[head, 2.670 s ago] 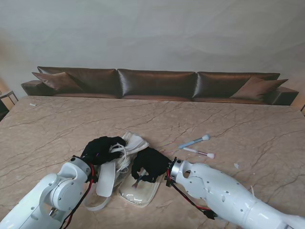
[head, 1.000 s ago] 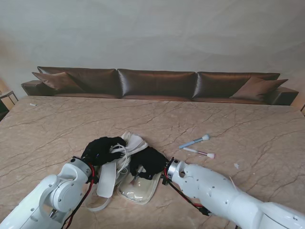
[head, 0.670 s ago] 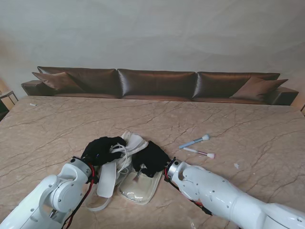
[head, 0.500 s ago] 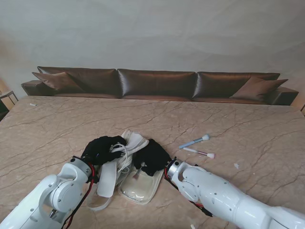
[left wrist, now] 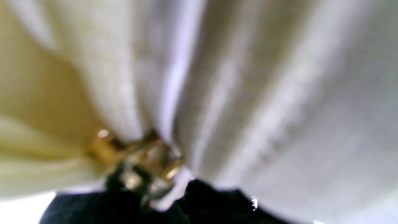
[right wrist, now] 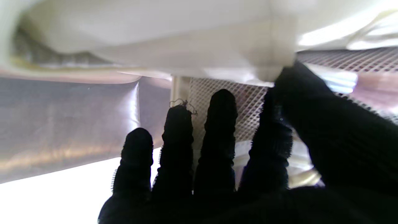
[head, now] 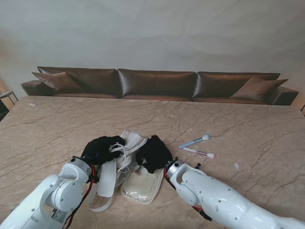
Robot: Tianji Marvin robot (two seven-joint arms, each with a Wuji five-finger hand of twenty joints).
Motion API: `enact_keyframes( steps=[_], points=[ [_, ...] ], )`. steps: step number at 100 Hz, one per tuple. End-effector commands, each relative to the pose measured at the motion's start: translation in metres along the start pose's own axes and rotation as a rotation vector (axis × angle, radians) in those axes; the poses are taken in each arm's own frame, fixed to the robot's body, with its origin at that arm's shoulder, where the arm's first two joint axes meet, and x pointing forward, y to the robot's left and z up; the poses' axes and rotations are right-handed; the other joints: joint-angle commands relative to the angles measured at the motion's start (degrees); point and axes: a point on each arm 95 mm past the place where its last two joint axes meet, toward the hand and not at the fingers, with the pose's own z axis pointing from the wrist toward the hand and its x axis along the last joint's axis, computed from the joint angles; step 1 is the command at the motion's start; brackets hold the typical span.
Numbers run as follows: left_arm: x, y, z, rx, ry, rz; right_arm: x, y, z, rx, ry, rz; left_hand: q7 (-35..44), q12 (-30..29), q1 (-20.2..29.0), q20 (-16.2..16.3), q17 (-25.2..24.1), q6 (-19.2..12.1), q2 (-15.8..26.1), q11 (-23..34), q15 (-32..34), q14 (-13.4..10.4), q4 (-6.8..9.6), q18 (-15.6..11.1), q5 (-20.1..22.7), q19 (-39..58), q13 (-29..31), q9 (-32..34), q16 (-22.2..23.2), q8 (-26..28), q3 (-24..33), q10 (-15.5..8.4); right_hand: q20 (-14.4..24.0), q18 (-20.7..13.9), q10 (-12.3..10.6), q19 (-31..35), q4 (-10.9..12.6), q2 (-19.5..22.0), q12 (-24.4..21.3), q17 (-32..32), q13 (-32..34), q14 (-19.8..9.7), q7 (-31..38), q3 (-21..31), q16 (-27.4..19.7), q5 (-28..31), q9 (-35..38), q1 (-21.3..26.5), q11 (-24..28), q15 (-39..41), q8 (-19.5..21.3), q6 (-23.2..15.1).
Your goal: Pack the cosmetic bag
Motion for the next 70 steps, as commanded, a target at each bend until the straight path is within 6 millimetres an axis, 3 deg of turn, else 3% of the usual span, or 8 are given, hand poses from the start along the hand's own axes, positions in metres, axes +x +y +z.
enact_keyframes(
  steps=[1, 30, 51, 58, 60, 62, 63, 70],
  points=[
    [0.005, 0.002, -0.001, -0.01, 0.008, -0.001, -0.002, 0.001, -0.004, 0.002, -0.015, 0.011, 21.57, 0.68, 9.17, 0.78, 0.55, -7.84, 9.46, 1.18, 0.98, -1.76, 3.93, 1.05, 6.34, 0.61, 0.35, 0.59, 0.59, 3.38, 7.23, -10.53, -0.19, 0.23, 0.17, 0.32, 0.0, 1.63, -0.21, -0.54, -1.79, 1.7, 6.02, -0.01, -0.01, 1.62, -0.3, 3.49, -0.7, -0.33, 0.08, -2.47],
    [0.009, 0.004, -0.002, -0.008, 0.013, -0.008, -0.007, 0.003, -0.011, 0.05, -0.025, -0.057, 21.71, 0.64, 8.7, 0.54, 0.54, -7.75, 9.07, 1.2, 1.1, -1.63, 3.76, 0.96, 6.44, 1.06, 0.46, 0.78, 0.4, 3.06, 8.1, -10.57, -0.47, 0.1, 0.14, 0.07, -1.91, -1.73, -0.89, -0.87, -2.75, 1.52, 5.48, -1.49, -0.31, 3.56, -2.0, 3.9, -1.35, -1.19, -2.19, -6.5],
    [0.008, 0.004, -0.001, -0.01, 0.003, -0.007, -0.007, 0.008, -0.014, 0.05, -0.045, -0.038, 21.76, 0.64, 8.46, 0.34, 0.58, -7.69, 9.01, 1.21, 1.06, -1.76, 3.65, 0.82, 6.4, 1.09, 0.48, 0.85, 0.3, 2.93, 8.35, -10.54, -0.96, -0.13, 0.57, -0.7, -2.56, -2.13, -4.71, -1.21, -3.79, 1.48, 2.76, -2.16, -0.48, -5.66, -4.39, 1.19, -3.39, -1.91, -10.76, 3.78],
    [0.007, 0.005, -0.001, -0.011, -0.001, -0.009, -0.008, 0.014, -0.017, 0.052, -0.05, -0.02, 21.73, 0.66, 8.47, 0.27, 0.42, -7.62, 8.9, 1.19, 1.08, -1.55, 3.62, 0.98, 6.24, 1.1, 0.44, 0.77, 0.28, 2.85, 8.45, -10.42, -1.26, -0.38, 1.01, -2.0, 0.54, 0.59, -8.46, -2.3, -5.22, 1.34, -4.64, -2.5, -0.91, -6.92, -6.46, -2.12, -4.64, -3.13, -9.19, 7.99],
    [0.007, 0.005, -0.001, -0.01, -0.003, -0.01, -0.009, 0.016, -0.018, 0.055, -0.05, -0.017, 21.74, 0.65, 8.46, 0.3, 0.23, -7.6, 8.88, 1.2, 1.12, -1.28, 3.61, 1.3, 6.27, 1.19, 0.35, 0.84, 0.3, 2.81, 8.53, -10.35, -1.45, -0.51, 1.19, -2.6, 2.58, 1.59, -9.15, -2.6, -5.58, 1.3, -6.58, -2.56, -1.37, -7.25, -6.76, -3.2, -5.21, -3.85, -8.73, 8.82],
    [0.007, 0.005, -0.001, -0.009, -0.004, -0.011, -0.009, 0.018, -0.019, 0.056, -0.051, -0.013, 21.75, 0.65, 8.44, 0.35, 0.03, -7.59, 8.87, 1.19, 1.17, -1.03, 3.6, 1.46, 6.27, 1.27, 0.27, 0.85, 0.33, 2.78, 8.58, -10.34, -1.63, -0.54, 1.38, -3.23, 6.86, 2.83, -10.36, -2.94, -6.13, 1.25, -9.43, -2.91, -2.31, -7.69, -7.11, -4.21, -5.91, -4.78, -6.17, 9.8],
    [0.007, 0.005, -0.001, -0.01, -0.005, -0.012, -0.009, 0.019, -0.02, 0.057, -0.052, -0.011, 21.73, 0.65, 8.38, 0.37, -0.05, -7.61, 8.86, 1.22, 1.19, -0.96, 3.59, 1.5, 6.23, 1.32, 0.26, 0.94, 0.34, 2.77, 8.56, -10.34, -1.78, -0.59, 1.38, -3.58, 7.87, 3.13, -10.86, -3.02, -6.24, 1.22, -10.42, -2.93, -2.75, -8.01, -7.32, -4.61, -6.35, -5.31, -5.29, 10.18],
    [0.007, 0.006, -0.001, -0.014, -0.011, -0.008, -0.012, 0.027, -0.024, 0.069, -0.053, 0.002, 21.67, 0.62, 8.34, 0.47, -0.42, -7.69, 8.94, 1.1, 1.29, -0.87, 3.59, 1.47, 6.02, 1.54, 0.21, 0.82, 0.39, 2.7, 8.59, -10.56, -2.84, -0.53, 1.77, -5.56, 8.45, 2.85, -13.35, -3.53, -7.01, 1.2, -13.9, -3.69, -5.33, -11.42, -8.48, -6.13, -8.82, -8.53, -4.72, 12.07]
  ],
)
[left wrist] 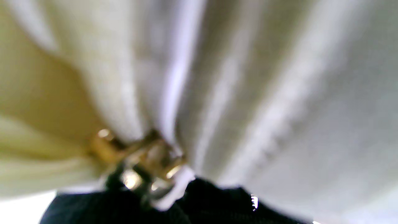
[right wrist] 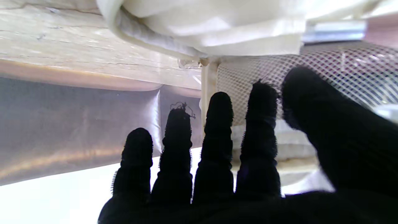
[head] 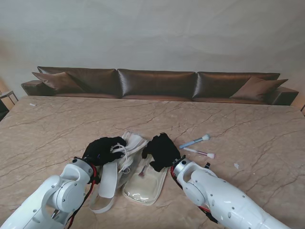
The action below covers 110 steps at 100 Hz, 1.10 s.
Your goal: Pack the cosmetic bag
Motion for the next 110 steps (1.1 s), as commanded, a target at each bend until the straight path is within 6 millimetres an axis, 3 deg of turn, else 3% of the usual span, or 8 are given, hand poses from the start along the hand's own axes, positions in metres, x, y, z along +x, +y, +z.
enact_keyframes(
  steps=[1, 20, 38, 55, 59, 61, 85, 110],
  points=[
    [0.003, 0.004, -0.001, -0.007, -0.004, -0.007, 0.001, 0.004, -0.007, -0.005, 0.015, 0.004, 21.64, 0.64, 8.34, 0.48, -0.41, -7.7, 8.9, 1.11, 1.34, -1.02, 3.59, 1.46, 6.06, 1.57, 0.21, 0.82, 0.42, 2.69, 8.61, -10.53, -1.28, -0.65, 0.99, -2.14, 1.59, 0.49, -1.81, -1.4, -1.83, 1.18, -2.71, -1.38, -1.99, -2.91, -2.59, -2.96, -1.96, -2.31, 1.22, 2.12],
    [0.003, 0.005, 0.0, 0.005, -0.009, -0.01, -0.009, 0.024, -0.024, 0.001, -0.019, 0.022, 21.74, 0.7, 8.21, 0.43, -0.46, -7.62, 8.76, 1.1, 1.26, -0.97, 3.53, 1.48, 6.14, 1.73, 0.06, 0.88, 0.38, 2.57, 8.67, -10.48, -1.83, -0.29, 1.28, -3.4, 1.42, 1.9, -4.27, -1.13, -1.73, 1.13, -3.84, -4.41, -3.61, -5.3, -3.47, -4.44, -3.14, -3.51, -0.61, 3.43],
    [0.003, 0.004, -0.001, 0.013, -0.01, -0.009, -0.037, 0.038, -0.045, 0.041, -0.114, 0.002, 21.74, 0.69, 8.2, 0.35, -0.46, -7.63, 8.79, 1.02, 1.23, -0.99, 3.51, 1.45, 6.06, 1.79, 0.05, 0.85, 0.35, 2.47, 8.74, -10.53, -0.15, 1.2, 1.26, 2.83, 1.03, 1.2, -6.84, 11.48, 12.13, 1.27, -2.06, -4.86, -6.65, -2.4, 2.68, -4.81, -4.27, -5.79, -0.49, 2.58],
    [0.004, 0.005, -0.002, 0.011, -0.002, -0.003, -0.069, 0.049, -0.065, 0.107, -0.205, -0.011, 21.79, 0.7, 8.12, 0.26, -0.49, -7.91, 8.85, 0.96, 1.16, -1.07, 3.52, 1.33, 6.14, 1.81, -0.05, 0.87, 0.27, 2.41, 8.72, -10.66, -2.55, 2.56, 1.7, 10.67, 1.01, 2.44, -8.12, 24.57, 26.66, 1.35, 0.47, -5.63, -10.62, 4.36, 11.33, -4.52, -3.97, -8.38, 1.64, 0.83],
    [0.004, 0.006, -0.002, 0.011, 0.001, -0.002, -0.077, 0.05, -0.069, 0.13, -0.227, -0.014, 21.84, 0.72, 8.13, 0.23, -0.49, -7.98, 8.79, 0.96, 1.15, -1.14, 3.52, 1.29, 6.17, 1.82, -0.05, 0.88, 0.25, 2.41, 8.71, -10.67, -4.73, 2.66, 1.76, 12.79, -2.17, 1.24, -8.07, 26.3, 28.63, 1.67, 1.42, -5.68, -11.15, 5.6, 12.98, -3.47, -3.71, -8.39, 0.19, -0.05],
    [0.004, 0.006, -0.001, 0.011, 0.001, -0.002, -0.08, 0.05, -0.071, 0.144, -0.238, -0.016, 21.85, 0.72, 8.11, 0.22, -0.49, -7.98, 8.85, 0.95, 1.15, -1.13, 3.52, 1.28, 6.17, 1.82, -0.04, 0.86, 0.24, 2.41, 8.71, -10.63, -5.44, 2.86, 1.78, 13.22, -3.09, 1.13, -8.1, 26.51, 29.02, 1.69, 1.91, -5.66, -11.42, 5.78, 13.26, -3.25, -3.79, -8.7, -0.72, -0.1],
    [0.002, 0.005, -0.001, 0.015, 0.002, -0.004, -0.11, 0.047, -0.097, 0.227, -0.342, -0.046, 21.88, 0.81, 8.2, 0.14, -0.49, -7.9, 8.87, 0.92, 1.15, -1.15, 3.54, 1.26, 6.19, 1.85, -0.04, 0.86, 0.18, 2.41, 8.68, -10.58, -6.81, 3.16, 2.06, 14.48, -3.59, 4.04, -8.05, 26.59, 28.98, 1.95, 2.44, -6.86, -12.07, 5.68, 13.37, -3.59, -4.02, -10.1, -2.44, -0.01],
    [-0.002, 0.003, 0.0, 0.02, -0.012, -0.002, -0.129, 0.049, -0.113, 0.314, -0.412, -0.072, 21.81, 0.85, 8.26, 0.06, -0.46, -7.94, 8.85, 0.84, 1.19, -1.13, 3.56, 1.23, 6.1, 1.88, -0.04, 0.85, 0.15, 2.38, 8.64, -10.58, -7.14, 2.78, 2.44, 14.1, -0.82, 7.37, -7.99, 25.07, 26.49, 2.25, 3.16, -2.6, -12.31, 3.86, 11.52, -3.22, -4.72, -11.41, -5.35, 1.19]
  ],
)
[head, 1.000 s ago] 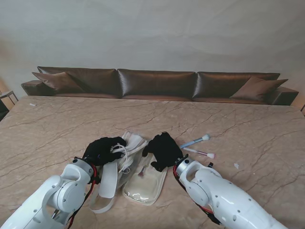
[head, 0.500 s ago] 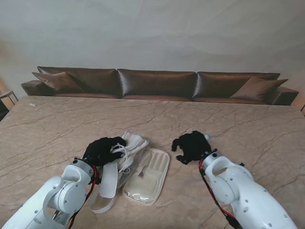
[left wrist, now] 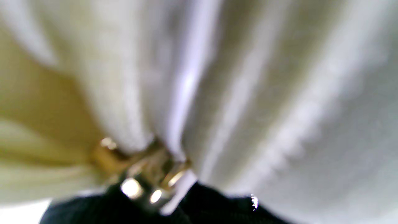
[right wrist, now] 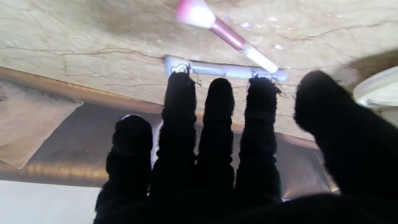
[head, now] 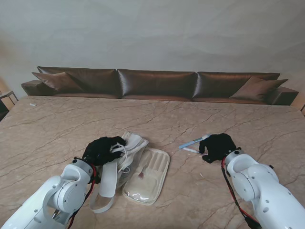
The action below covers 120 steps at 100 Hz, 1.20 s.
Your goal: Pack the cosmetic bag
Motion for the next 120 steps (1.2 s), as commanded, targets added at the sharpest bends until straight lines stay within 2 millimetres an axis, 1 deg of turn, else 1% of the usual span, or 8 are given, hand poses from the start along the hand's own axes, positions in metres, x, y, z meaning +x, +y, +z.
enact_keyframes(
  steps=[1, 28, 59, 67, 88, 111, 116, 120],
  points=[
    [0.0, 0.001, 0.0, 0.002, -0.005, -0.007, -0.005, -0.002, -0.002, 0.008, -0.017, -0.004, 21.35, 0.85, 8.17, 0.08, -0.15, -7.79, 8.83, 0.85, 1.04, -1.29, 3.53, 1.2, 6.11, 1.88, -0.04, 0.76, 0.08, 2.5, 8.59, -10.58, -0.48, 0.2, 1.04, 0.97, 1.83, 2.56, 0.14, -0.63, -0.95, 2.17, 1.63, 2.39, -0.58, -0.65, -0.15, -0.75, -1.44, -0.1, -2.19, 0.34],
    [-0.004, 0.003, -0.001, 0.001, -0.023, -0.016, -0.013, -0.018, -0.001, 0.064, -0.061, 0.059, 21.35, 0.87, 8.24, 0.13, -0.57, -7.74, 8.81, 0.8, 1.1, -1.03, 3.54, 1.24, 6.07, 2.03, -0.16, 0.78, 0.08, 2.45, 8.54, -10.64, 0.81, 0.31, 2.38, 3.89, 6.84, 4.44, 5.9, -1.05, -2.49, 4.02, 4.93, 9.63, 5.81, 0.21, -0.25, -1.8, 3.33, 8.34, -6.51, 1.52],
    [-0.006, 0.003, 0.0, 0.001, -0.02, -0.01, -0.021, -0.019, -0.005, 0.192, -0.044, 0.049, 21.42, 0.93, 8.07, 0.16, -0.84, -7.88, 8.79, 0.82, 1.08, -1.0, 3.5, 1.22, 6.1, 2.06, -0.45, 0.78, 0.11, 2.47, 8.63, -10.94, 1.04, -0.69, 2.27, 1.72, 13.11, 5.16, 9.83, -3.87, -6.7, 3.69, -3.96, 20.4, 7.52, -0.19, -3.77, 2.55, 1.4, 7.14, 0.91, 4.22],
    [-0.007, 0.003, 0.0, -0.001, -0.022, -0.008, -0.023, -0.02, -0.005, 0.246, -0.027, 0.05, 21.4, 0.92, 8.05, 0.15, -0.91, -7.97, 8.82, 0.77, 1.04, -1.02, 3.49, 1.2, 6.05, 2.03, -0.51, 0.68, 0.11, 2.48, 8.62, -10.95, 1.18, -1.13, 1.54, -0.31, 20.46, 7.77, 7.54, -5.18, -9.14, 3.13, -5.97, 19.66, 7.33, -2.37, -6.39, 2.03, 1.22, 5.6, 1.57, 4.44],
    [-0.008, 0.003, 0.0, -0.002, -0.025, -0.01, -0.024, -0.026, -0.001, 0.323, 0.02, 0.13, 21.36, 0.96, 8.05, 0.18, -0.96, -7.99, 8.87, 0.77, 1.02, -0.95, 3.5, 1.21, 6.09, 2.07, -0.51, 0.73, 0.12, 2.51, 8.62, -10.95, 1.91, -1.91, 0.71, -4.43, 22.68, 8.04, 8.91, -9.16, -16.54, 2.32, -7.59, 20.56, 9.4, -7.72, -12.51, 2.74, 2.29, 5.57, 0.51, 4.97],
    [-0.007, 0.003, -0.001, 0.007, -0.027, -0.015, -0.019, -0.031, 0.002, 0.269, 0.042, 0.177, 21.3, 0.96, 8.08, 0.18, -1.0, -8.04, 8.9, 0.74, 1.01, -1.02, 3.51, 1.13, 6.07, 2.08, -0.54, 0.71, 0.12, 2.54, 8.59, -10.92, 4.8, -2.51, 0.47, -1.82, 23.26, 9.92, 10.68, -8.2, -16.44, 2.52, -0.8, 17.68, 11.33, -0.31, -12.12, -0.9, 3.99, 8.09, 5.39, 1.39],
    [-0.008, 0.003, -0.001, 0.008, -0.028, -0.014, -0.019, -0.03, 0.002, 0.234, 0.04, 0.185, 21.3, 0.94, 8.01, 0.18, -0.92, -8.02, 8.82, 0.7, 1.0, -1.05, 3.5, 1.05, 6.07, 2.13, -0.55, 0.72, 0.12, 2.55, 8.52, -11.02, 5.2, -2.61, 0.51, -0.9, 14.7, 5.36, 10.78, -7.83, -16.41, 2.64, 2.46, 19.12, 11.49, 0.13, -12.11, -1.13, 4.02, 8.44, 5.06, -0.74],
    [-0.008, 0.003, 0.0, 0.007, -0.029, -0.013, -0.019, -0.029, 0.002, 0.215, 0.036, 0.188, 21.29, 0.94, 8.08, 0.18, -0.9, -8.05, 8.8, 0.69, 1.0, -1.07, 3.5, 1.01, 6.06, 2.14, -0.58, 0.67, 0.12, 2.55, 8.54, -10.97, 5.19, -2.67, 0.63, -0.8, 11.8, 3.7, 10.71, -8.0, -16.99, 2.52, 3.73, 17.9, 11.51, -0.45, -12.83, -2.17, 3.81, 8.34, 4.72, -1.65]
  ],
)
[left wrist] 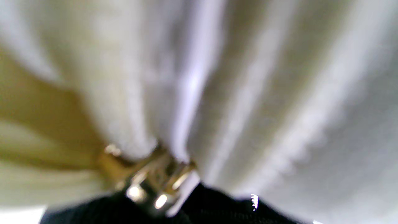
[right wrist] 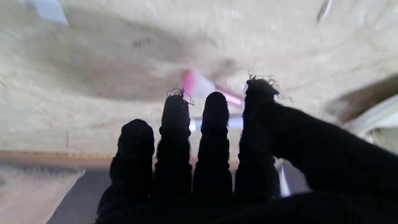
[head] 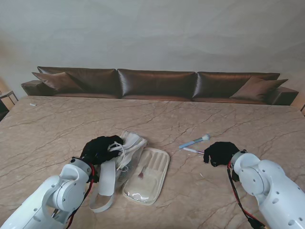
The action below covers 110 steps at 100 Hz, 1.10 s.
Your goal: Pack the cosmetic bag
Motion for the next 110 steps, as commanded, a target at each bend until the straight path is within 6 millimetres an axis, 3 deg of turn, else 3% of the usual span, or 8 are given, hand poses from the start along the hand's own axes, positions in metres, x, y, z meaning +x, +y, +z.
enact_keyframes(
  steps=[1, 11, 16, 20, 52, 69, 99, 110],
  points=[
    [0.0, 0.004, -0.001, -0.006, -0.007, -0.007, 0.005, -0.004, -0.001, 0.003, 0.009, 0.011, 21.0, 0.96, 8.13, 0.2, -0.24, -7.26, 8.8, 0.78, 1.08, -1.07, 3.51, 1.0, 6.07, 2.13, -0.58, 0.67, 0.21, 2.56, 8.57, -10.91, 1.03, -0.58, -0.63, 1.59, -4.91, -2.77, 0.53, 0.33, -0.96, 0.06, 2.89, 3.86, 0.83, 0.5, -1.46, -3.0, 1.56, 0.96, 0.43, -2.58],
    [-0.001, 0.005, -0.001, -0.005, -0.012, -0.012, 0.004, -0.003, -0.002, -0.068, 0.005, 0.023, 20.99, 0.97, 8.11, 0.18, -0.22, -7.22, 8.89, 0.8, 1.12, -1.01, 3.51, 1.05, 6.1, 2.12, -0.56, 0.7, 0.23, 2.57, 8.55, -10.9, 1.26, 0.14, -0.46, 1.74, -6.65, -0.8, 0.1, 0.22, -1.06, 0.2, 4.41, -3.17, 0.9, -1.19, -1.73, -5.35, 1.36, 1.06, -1.76, -3.02],
    [-0.001, 0.006, -0.001, -0.005, -0.014, -0.013, 0.004, -0.003, -0.002, -0.092, 0.003, 0.031, 20.99, 0.97, 8.08, 0.18, -0.22, -7.28, 8.87, 0.81, 1.1, -1.08, 3.5, 1.08, 6.14, 2.12, -0.57, 0.73, 0.23, 2.57, 8.52, -10.89, 1.4, 0.55, -0.42, 2.06, -4.11, 3.65, -1.1, 0.7, 0.0, 0.51, -1.14, -6.86, 0.38, -2.82, -0.62, -7.09, 0.83, 0.9, -2.82, -0.55],
    [-0.001, 0.006, -0.001, -0.004, -0.015, -0.015, 0.004, -0.002, -0.002, -0.1, -0.002, 0.029, 20.98, 0.96, 8.09, 0.17, -0.22, -7.29, 8.9, 0.8, 1.1, -1.11, 3.51, 1.09, 6.14, 2.11, -0.56, 0.73, 0.22, 2.57, 8.53, -10.91, 1.29, 0.65, -0.62, 2.13, -1.44, 6.49, -1.75, 0.88, 0.25, 0.55, -5.7, -9.39, 0.16, -4.39, -0.23, -8.19, 0.95, 0.95, 0.02, 1.36],
    [0.004, 0.005, 0.0, 0.001, -0.01, -0.015, -0.004, 0.001, 0.006, -0.032, -0.042, -0.013, 20.95, 1.02, 8.09, 0.15, -0.22, -7.34, 8.82, 0.73, 1.01, -1.1, 3.51, 1.1, 6.19, 2.12, -0.62, 0.7, 0.19, 2.61, 8.46, -10.96, 0.83, 0.12, 0.21, 0.54, 2.51, 8.91, -2.17, -0.54, -1.54, 0.3, -11.39, -10.04, 0.55, -12.26, -3.34, -9.41, 0.94, 0.67, -4.37, 8.11],
    [0.004, 0.005, 0.0, 0.005, -0.013, -0.019, -0.007, -0.001, 0.011, -0.01, -0.051, 0.009, 20.98, 1.07, 8.13, 0.14, -0.22, -7.29, 8.88, 0.76, 1.02, -1.03, 3.53, 1.1, 6.28, 2.12, -0.59, 0.74, 0.2, 2.64, 8.49, -10.94, 1.07, 0.06, -0.1, 0.49, 3.36, 9.6, -1.57, -1.12, -2.26, 0.26, -11.69, -10.3, 1.3, -14.86, -4.84, -9.62, 1.66, 1.51, -5.52, 8.72],
    [0.001, 0.006, 0.0, 0.004, -0.02, -0.024, -0.007, -0.009, 0.018, 0.07, -0.054, 0.036, 20.93, 1.11, 8.19, 0.13, -0.22, -7.29, 8.88, 0.69, 1.01, -1.06, 3.54, 1.1, 6.22, 2.13, -0.6, 0.69, 0.21, 2.68, 8.46, -10.91, 1.6, 0.11, 0.54, 1.95, 5.05, 11.01, 2.02, -0.02, 0.38, 1.8, -8.74, -11.04, 4.35, -9.53, -0.33, -10.5, 6.09, 5.83, -5.55, 8.32],
    [0.0, 0.006, 0.0, 0.002, -0.021, -0.025, -0.003, -0.012, 0.018, 0.091, -0.031, 0.043, 20.94, 1.15, 8.19, 0.13, -0.22, -7.36, 8.92, 0.68, 1.0, -1.1, 3.52, 1.1, 6.2, 2.13, -0.64, 0.62, 0.22, 2.71, 8.39, -10.94, 1.09, 1.04, 0.03, 2.5, 3.85, 10.74, 7.33, 0.33, 2.73, 2.41, -5.07, -13.13, 5.43, -2.74, 5.09, -10.68, 9.22, 7.04, -1.7, 5.45]
  ],
)
